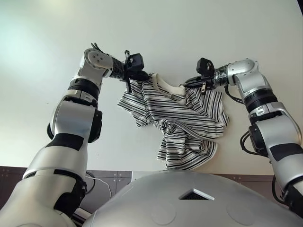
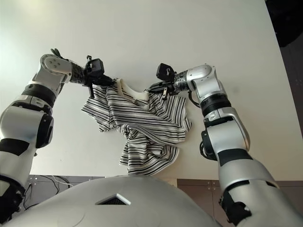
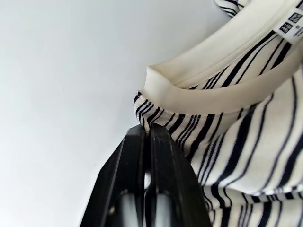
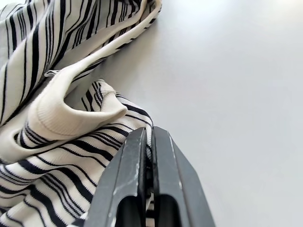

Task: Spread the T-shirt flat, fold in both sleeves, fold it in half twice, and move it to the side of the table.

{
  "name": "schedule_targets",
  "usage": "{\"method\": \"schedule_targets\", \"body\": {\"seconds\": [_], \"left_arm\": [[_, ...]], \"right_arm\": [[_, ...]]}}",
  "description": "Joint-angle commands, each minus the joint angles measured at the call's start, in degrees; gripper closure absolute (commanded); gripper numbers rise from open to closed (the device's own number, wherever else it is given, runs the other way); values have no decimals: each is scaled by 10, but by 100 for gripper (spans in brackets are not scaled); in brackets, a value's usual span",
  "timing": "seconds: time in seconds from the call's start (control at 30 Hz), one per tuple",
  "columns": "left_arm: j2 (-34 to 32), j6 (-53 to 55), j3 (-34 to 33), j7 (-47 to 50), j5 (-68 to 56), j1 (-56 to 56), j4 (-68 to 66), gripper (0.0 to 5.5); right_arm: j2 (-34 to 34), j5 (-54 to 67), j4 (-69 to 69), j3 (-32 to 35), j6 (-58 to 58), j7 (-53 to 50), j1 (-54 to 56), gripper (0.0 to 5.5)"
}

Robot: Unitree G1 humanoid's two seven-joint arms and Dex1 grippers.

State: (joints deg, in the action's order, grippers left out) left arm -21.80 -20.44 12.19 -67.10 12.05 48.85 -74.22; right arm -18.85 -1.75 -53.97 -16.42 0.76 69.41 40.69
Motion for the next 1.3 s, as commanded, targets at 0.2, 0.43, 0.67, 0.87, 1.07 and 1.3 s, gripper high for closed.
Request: {"method": "schedule_targets", "body": {"seconds": [0.2,0.43,0.67,0.87,1.07,1.3], "left_arm": [[-47,-5,-91,-81,-126,-44,140,537],[-101,188,-152,-66,-275,-214,583,537],[-147,376,-257,50,-405,-246,825,537],[-187,468,-333,131,-503,-230,944,537],[-250,532,-382,155,-587,-233,1005,537],[-251,471,-326,201,-498,-222,999,537]], "right_arm": [[-108,98,314,114,-106,-16,-134,540],[-148,204,651,242,-254,-118,-237,540],[-178,322,815,385,-360,-222,-247,540],[-210,422,871,476,-406,-289,-217,540],[-268,530,922,550,-444,-327,-223,540],[-283,504,912,470,-422,-390,-186,540]]}}
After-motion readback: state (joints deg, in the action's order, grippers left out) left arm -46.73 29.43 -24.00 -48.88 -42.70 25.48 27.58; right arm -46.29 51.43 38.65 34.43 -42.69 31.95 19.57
